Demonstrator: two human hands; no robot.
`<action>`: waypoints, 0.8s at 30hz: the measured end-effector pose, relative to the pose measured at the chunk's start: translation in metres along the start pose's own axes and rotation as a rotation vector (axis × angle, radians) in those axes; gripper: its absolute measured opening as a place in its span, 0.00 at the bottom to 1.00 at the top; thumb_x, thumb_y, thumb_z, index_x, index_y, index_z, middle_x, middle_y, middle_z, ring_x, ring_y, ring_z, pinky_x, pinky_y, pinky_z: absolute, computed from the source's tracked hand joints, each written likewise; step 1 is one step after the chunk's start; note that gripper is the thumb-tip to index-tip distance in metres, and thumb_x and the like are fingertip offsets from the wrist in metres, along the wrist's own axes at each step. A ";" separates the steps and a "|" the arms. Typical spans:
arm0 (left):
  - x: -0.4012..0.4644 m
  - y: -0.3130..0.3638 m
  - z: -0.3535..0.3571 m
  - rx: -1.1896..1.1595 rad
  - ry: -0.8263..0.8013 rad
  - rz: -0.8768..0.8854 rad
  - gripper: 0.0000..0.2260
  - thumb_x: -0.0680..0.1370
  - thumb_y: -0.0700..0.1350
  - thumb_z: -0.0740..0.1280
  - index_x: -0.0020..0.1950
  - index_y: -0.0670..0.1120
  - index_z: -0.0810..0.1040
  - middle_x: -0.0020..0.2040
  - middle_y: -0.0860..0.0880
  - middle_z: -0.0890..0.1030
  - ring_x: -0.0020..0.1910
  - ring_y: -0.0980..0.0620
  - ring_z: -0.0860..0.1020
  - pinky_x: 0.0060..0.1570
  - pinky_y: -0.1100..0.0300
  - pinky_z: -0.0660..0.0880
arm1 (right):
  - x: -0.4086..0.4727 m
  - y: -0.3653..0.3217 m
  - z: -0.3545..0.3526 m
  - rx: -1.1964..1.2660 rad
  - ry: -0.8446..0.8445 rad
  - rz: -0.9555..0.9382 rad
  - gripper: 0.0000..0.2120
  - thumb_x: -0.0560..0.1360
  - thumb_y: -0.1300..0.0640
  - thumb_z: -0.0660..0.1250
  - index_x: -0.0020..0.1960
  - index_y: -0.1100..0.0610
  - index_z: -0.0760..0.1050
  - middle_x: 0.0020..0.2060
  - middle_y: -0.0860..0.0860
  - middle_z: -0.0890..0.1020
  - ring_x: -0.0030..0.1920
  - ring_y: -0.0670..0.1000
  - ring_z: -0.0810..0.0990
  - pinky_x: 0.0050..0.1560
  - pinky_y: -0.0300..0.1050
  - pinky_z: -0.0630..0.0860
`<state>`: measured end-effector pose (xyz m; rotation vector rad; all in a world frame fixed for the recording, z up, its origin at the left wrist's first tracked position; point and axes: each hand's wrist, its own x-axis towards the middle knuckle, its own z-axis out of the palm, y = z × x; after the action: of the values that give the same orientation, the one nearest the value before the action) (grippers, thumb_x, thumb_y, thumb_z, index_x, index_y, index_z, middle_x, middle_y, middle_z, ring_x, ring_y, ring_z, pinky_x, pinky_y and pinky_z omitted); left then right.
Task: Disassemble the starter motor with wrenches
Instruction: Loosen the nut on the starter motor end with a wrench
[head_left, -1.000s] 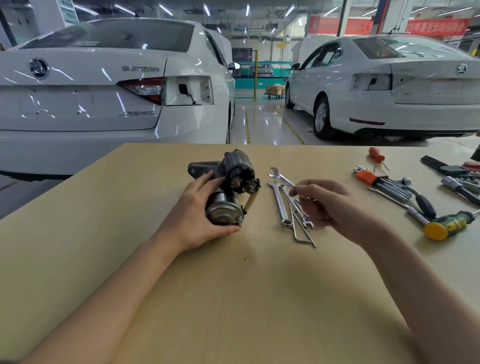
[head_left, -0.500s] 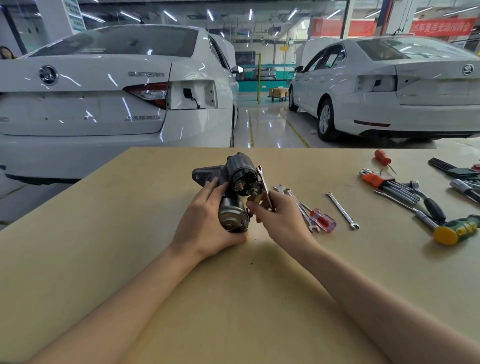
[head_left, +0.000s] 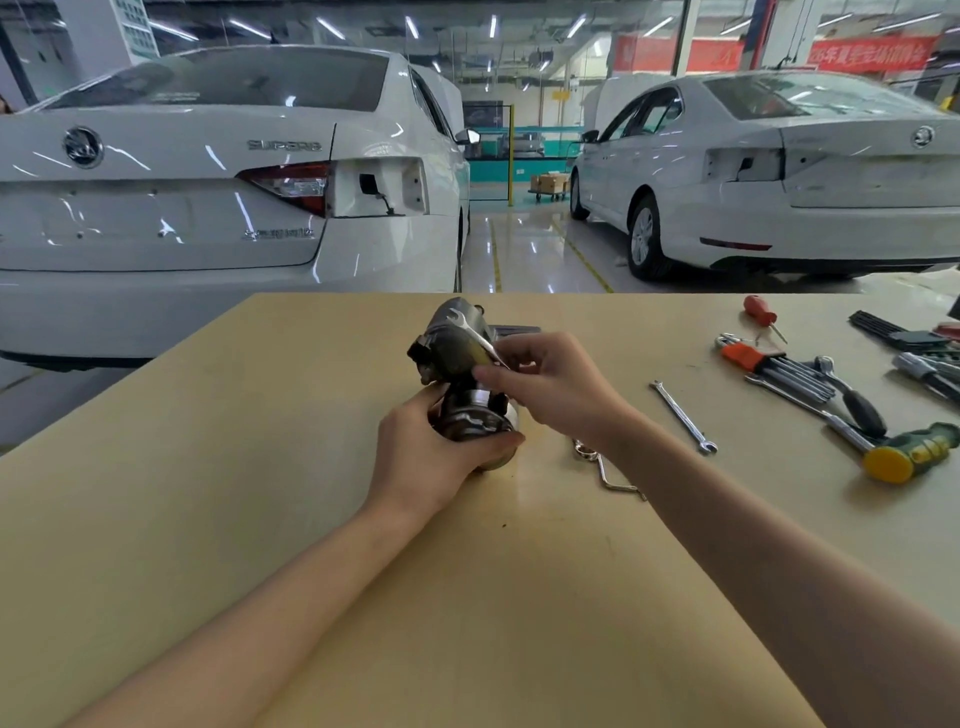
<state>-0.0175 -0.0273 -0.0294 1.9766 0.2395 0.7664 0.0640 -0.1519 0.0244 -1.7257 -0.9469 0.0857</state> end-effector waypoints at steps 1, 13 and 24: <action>0.001 -0.001 0.000 -0.001 -0.021 -0.011 0.22 0.59 0.51 0.82 0.48 0.62 0.77 0.40 0.67 0.81 0.41 0.72 0.78 0.38 0.78 0.70 | 0.000 0.000 -0.002 -0.003 -0.018 -0.009 0.02 0.75 0.65 0.68 0.46 0.62 0.80 0.21 0.38 0.75 0.23 0.36 0.73 0.25 0.26 0.65; 0.031 0.025 -0.026 -0.368 -0.159 -0.395 0.33 0.69 0.66 0.69 0.67 0.49 0.74 0.57 0.46 0.82 0.45 0.51 0.84 0.35 0.61 0.77 | 0.010 -0.003 -0.013 -0.064 -0.156 -0.012 0.03 0.76 0.64 0.68 0.50 0.62 0.79 0.23 0.38 0.75 0.24 0.37 0.72 0.24 0.27 0.66; 0.030 0.025 -0.018 -0.410 -0.060 -0.379 0.19 0.73 0.61 0.68 0.58 0.51 0.80 0.50 0.50 0.84 0.42 0.54 0.83 0.36 0.60 0.76 | 0.009 0.005 0.000 0.173 -0.165 0.128 0.02 0.76 0.59 0.70 0.48 0.57 0.80 0.22 0.42 0.69 0.21 0.42 0.62 0.21 0.33 0.59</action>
<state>-0.0089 -0.0132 0.0097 1.5048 0.3761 0.4643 0.0732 -0.1467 0.0237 -1.6353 -0.9198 0.3883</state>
